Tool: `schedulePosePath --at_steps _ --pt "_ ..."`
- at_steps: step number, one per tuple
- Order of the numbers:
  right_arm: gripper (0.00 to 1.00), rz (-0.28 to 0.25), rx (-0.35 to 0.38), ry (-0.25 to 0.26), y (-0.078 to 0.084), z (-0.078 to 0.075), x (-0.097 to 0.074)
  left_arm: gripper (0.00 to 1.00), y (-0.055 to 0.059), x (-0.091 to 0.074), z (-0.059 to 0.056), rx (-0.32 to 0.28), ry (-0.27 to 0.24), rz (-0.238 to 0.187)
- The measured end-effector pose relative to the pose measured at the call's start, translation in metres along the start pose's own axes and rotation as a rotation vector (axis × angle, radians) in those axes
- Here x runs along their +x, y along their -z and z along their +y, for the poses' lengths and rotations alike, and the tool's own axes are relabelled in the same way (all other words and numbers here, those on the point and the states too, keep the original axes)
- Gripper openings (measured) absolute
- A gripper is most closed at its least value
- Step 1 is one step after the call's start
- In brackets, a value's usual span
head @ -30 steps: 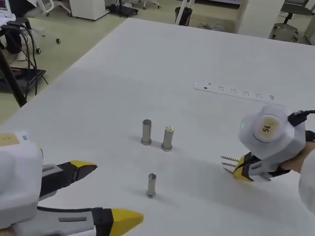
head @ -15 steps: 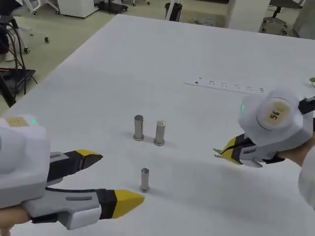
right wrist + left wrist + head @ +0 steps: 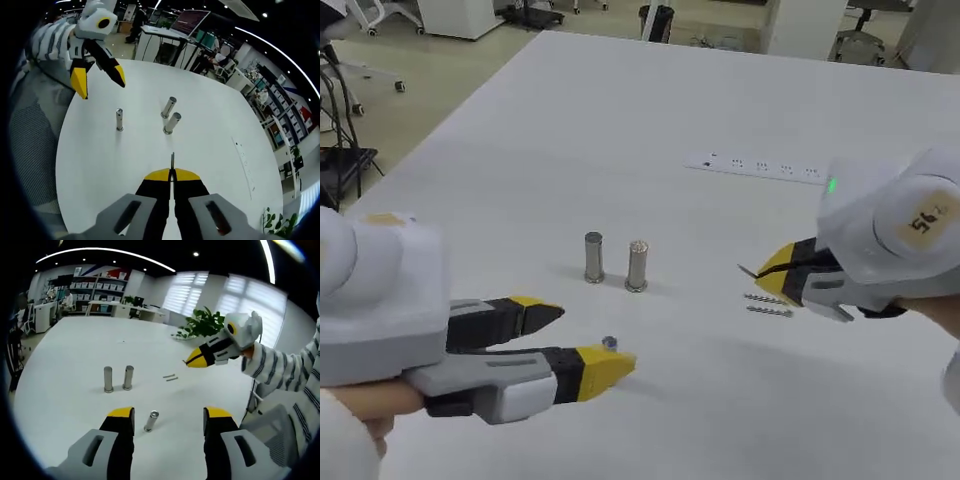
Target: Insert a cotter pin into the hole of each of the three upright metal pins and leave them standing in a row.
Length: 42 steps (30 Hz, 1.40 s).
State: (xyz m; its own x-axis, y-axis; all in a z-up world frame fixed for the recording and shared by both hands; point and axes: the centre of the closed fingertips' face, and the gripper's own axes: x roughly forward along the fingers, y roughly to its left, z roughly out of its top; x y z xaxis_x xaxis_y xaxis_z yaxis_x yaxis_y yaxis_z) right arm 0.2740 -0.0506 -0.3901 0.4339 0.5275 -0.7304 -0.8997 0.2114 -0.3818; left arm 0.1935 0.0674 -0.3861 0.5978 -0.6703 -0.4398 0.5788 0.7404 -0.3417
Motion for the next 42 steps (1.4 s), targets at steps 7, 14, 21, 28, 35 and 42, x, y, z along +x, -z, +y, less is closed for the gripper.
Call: schedulePosePath --at_steps 7,14,21,28,35,42 --pt "0.00 -0.046 -0.038 0.058 -0.016 0.007 -0.015 0.48 -0.012 0.010 -0.007 -0.008 0.050 -0.006" --pt "0.00 -0.074 -0.061 0.076 -0.031 0.015 -0.022 0.43 -0.026 0.022 -0.015 -0.012 0.096 -0.015" --pt "0.00 -0.097 -0.103 0.075 -0.045 0.026 -0.018 0.31 -0.041 0.032 -0.024 -0.040 0.151 -0.027" --pt "0.00 -0.127 -0.141 0.070 -0.056 0.040 -0.014 0.11 -0.052 0.034 -0.024 -0.067 0.163 -0.060" --pt "0.00 -0.146 -0.169 0.079 -0.068 0.049 -0.010 0.09 -0.049 0.035 -0.028 -0.059 0.187 -0.037" --pt "0.00 -0.157 -0.173 0.082 -0.075 0.055 -0.010 0.00 -0.045 0.033 -0.031 -0.047 0.210 -0.020"
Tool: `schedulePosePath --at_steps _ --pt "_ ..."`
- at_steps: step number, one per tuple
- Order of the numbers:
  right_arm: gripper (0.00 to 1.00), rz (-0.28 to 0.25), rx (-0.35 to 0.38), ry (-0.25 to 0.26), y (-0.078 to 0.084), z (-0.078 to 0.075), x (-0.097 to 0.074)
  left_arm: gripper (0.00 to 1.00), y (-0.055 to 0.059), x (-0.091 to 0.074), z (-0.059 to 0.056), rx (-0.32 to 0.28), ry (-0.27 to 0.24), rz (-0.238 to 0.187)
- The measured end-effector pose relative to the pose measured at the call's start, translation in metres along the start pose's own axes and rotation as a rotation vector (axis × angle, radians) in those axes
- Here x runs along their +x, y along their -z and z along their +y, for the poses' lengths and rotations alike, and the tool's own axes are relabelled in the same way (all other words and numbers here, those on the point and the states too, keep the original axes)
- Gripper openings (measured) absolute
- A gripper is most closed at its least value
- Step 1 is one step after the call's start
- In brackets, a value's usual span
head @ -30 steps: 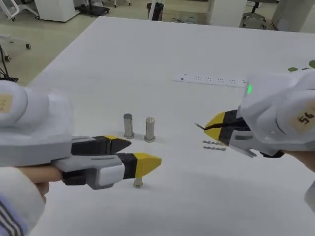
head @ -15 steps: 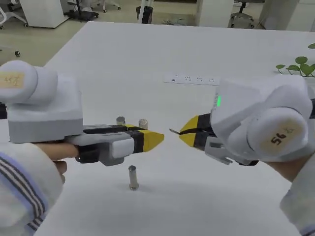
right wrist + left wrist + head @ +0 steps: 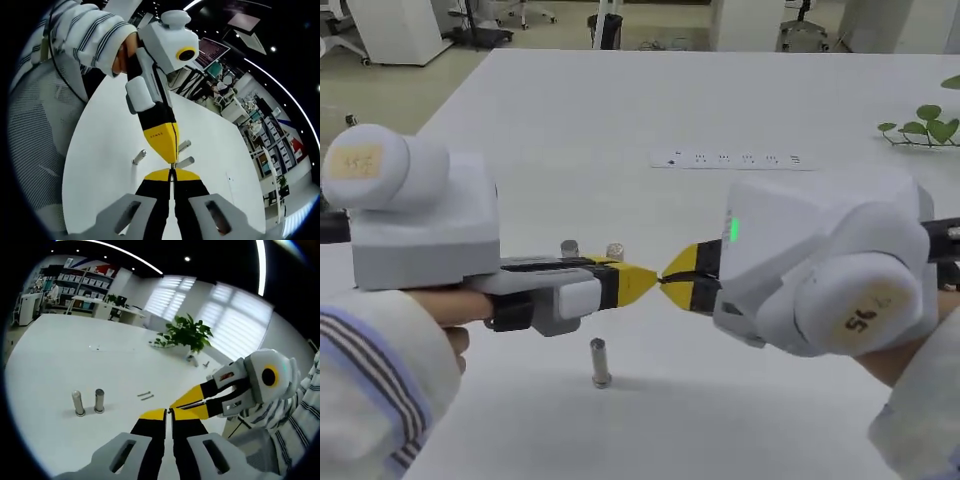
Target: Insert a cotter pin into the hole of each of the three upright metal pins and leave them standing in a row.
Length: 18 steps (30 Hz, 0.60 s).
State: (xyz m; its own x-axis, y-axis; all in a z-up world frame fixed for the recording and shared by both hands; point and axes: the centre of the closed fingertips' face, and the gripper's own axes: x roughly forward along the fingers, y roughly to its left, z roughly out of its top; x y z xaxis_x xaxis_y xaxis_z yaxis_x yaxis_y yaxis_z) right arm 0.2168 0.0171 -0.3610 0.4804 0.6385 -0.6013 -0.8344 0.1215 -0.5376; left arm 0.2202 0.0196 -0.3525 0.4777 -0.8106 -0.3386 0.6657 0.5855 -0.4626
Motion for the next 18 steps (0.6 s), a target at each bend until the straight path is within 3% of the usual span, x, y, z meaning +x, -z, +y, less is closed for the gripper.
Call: schedulePosePath --at_steps 14,16,18 --pt "0.00 -0.007 0.009 0.010 -0.006 0.004 -0.002 0.00 0.007 -0.003 -0.005 0.019 0.034 0.037" --pt "0.00 -0.008 0.003 0.015 -0.007 0.005 -0.003 0.00 0.016 -0.006 -0.008 0.130 0.059 0.098" --pt "0.00 -0.016 0.009 0.015 -0.010 0.006 -0.003 0.00 0.017 -0.004 -0.005 0.128 0.018 0.091"
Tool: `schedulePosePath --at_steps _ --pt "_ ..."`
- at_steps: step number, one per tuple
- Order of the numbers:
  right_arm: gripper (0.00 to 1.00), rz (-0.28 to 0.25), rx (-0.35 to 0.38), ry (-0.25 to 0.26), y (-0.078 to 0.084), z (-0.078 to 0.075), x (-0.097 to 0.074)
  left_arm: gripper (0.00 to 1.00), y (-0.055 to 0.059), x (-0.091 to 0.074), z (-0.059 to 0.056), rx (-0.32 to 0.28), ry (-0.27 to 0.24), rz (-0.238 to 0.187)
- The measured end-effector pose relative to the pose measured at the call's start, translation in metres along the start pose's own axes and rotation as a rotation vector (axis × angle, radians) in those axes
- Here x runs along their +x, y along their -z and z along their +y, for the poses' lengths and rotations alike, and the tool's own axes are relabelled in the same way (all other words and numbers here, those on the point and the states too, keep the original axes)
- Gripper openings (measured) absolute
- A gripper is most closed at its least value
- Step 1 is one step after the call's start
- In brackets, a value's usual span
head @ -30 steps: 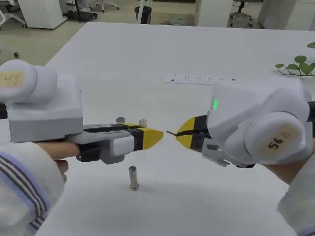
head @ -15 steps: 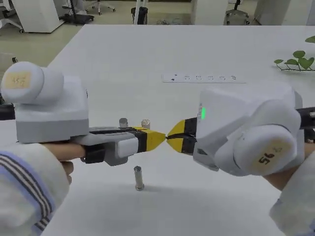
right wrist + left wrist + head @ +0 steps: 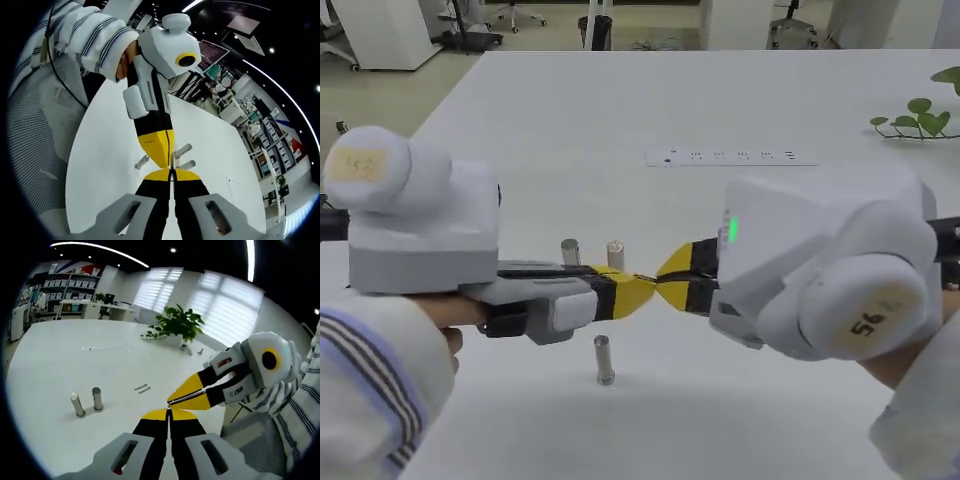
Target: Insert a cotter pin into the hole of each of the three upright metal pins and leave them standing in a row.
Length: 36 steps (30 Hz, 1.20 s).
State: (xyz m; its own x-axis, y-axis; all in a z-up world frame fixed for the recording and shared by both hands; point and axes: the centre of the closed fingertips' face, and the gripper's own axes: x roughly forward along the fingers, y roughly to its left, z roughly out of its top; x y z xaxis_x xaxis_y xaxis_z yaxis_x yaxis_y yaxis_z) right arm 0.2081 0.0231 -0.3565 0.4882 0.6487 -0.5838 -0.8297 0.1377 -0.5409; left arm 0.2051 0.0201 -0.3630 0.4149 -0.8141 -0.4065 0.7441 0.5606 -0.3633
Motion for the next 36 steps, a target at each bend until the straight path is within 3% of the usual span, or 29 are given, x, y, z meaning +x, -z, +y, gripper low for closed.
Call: schedulePosePath --at_steps 4,19,21,29,36 --pt "0.00 0.010 0.000 0.011 0.000 -0.001 -0.001 0.00 -0.004 -0.001 -0.002 -0.040 0.025 -0.037" --pt "0.00 0.019 -0.003 0.015 -0.001 0.005 -0.001 0.00 -0.008 -0.004 0.000 -0.099 0.029 -0.067" --pt "0.00 0.018 -0.003 0.016 -0.002 0.005 -0.001 0.00 -0.011 -0.004 0.000 -0.146 0.033 -0.082" --pt "0.00 0.011 0.000 0.023 -0.008 0.006 -0.003 0.00 -0.012 -0.010 -0.001 -0.149 0.054 -0.091" --pt "0.00 0.011 0.011 0.028 -0.010 0.013 0.000 0.00 -0.005 -0.014 -0.003 -0.110 0.064 -0.062"
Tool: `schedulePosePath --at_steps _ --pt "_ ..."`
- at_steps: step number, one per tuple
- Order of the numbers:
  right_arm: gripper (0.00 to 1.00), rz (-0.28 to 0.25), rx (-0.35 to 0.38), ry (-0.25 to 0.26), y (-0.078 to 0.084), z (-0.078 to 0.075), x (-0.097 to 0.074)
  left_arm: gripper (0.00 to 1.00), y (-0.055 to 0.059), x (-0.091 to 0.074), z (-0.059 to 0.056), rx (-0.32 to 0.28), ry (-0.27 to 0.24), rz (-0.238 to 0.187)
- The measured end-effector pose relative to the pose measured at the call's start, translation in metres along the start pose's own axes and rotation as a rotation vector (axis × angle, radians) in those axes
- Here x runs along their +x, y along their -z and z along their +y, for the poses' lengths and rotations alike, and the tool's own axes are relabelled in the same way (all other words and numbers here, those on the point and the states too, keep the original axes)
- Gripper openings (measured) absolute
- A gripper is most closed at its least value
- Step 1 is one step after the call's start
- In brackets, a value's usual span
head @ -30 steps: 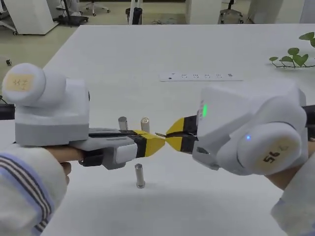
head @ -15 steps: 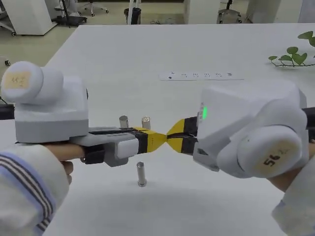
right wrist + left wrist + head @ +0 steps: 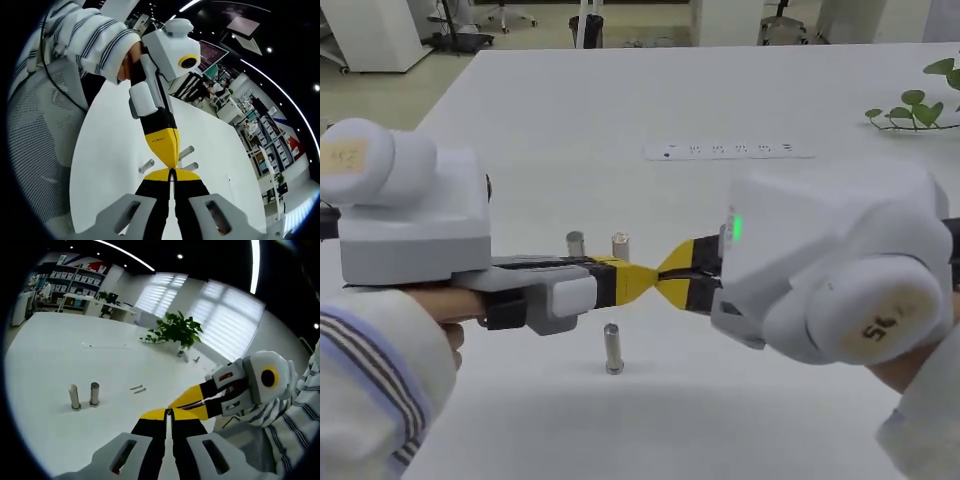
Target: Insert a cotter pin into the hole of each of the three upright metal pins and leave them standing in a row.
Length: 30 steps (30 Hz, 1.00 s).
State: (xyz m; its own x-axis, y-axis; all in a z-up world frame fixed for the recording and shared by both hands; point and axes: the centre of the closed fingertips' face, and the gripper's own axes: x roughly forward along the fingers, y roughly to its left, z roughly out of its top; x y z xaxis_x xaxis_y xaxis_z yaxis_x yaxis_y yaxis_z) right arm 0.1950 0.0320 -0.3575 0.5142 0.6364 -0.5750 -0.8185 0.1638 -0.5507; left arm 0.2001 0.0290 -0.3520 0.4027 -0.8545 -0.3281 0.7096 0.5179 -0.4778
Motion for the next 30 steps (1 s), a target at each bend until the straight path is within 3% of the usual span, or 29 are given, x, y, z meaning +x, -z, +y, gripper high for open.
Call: schedulePosePath --at_steps 11,15,18,26,30 --pt "0.00 -0.013 0.049 0.021 0.000 0.005 0.002 0.00 0.007 -0.003 0.000 0.013 0.000 0.026" --pt "0.17 -0.049 0.097 0.029 -0.003 0.003 0.002 0.00 0.009 -0.005 0.000 0.034 0.012 0.036" --pt "0.12 -0.036 0.090 0.017 0.001 0.004 0.002 0.00 0.009 -0.006 0.000 0.055 0.016 0.038" --pt "0.16 -0.068 0.236 -0.059 0.009 0.009 -0.001 0.00 0.007 -0.012 -0.008 0.197 0.059 0.030" --pt "0.14 -0.104 0.292 -0.091 0.008 0.010 -0.005 0.00 0.006 -0.015 -0.017 0.320 0.096 0.015"
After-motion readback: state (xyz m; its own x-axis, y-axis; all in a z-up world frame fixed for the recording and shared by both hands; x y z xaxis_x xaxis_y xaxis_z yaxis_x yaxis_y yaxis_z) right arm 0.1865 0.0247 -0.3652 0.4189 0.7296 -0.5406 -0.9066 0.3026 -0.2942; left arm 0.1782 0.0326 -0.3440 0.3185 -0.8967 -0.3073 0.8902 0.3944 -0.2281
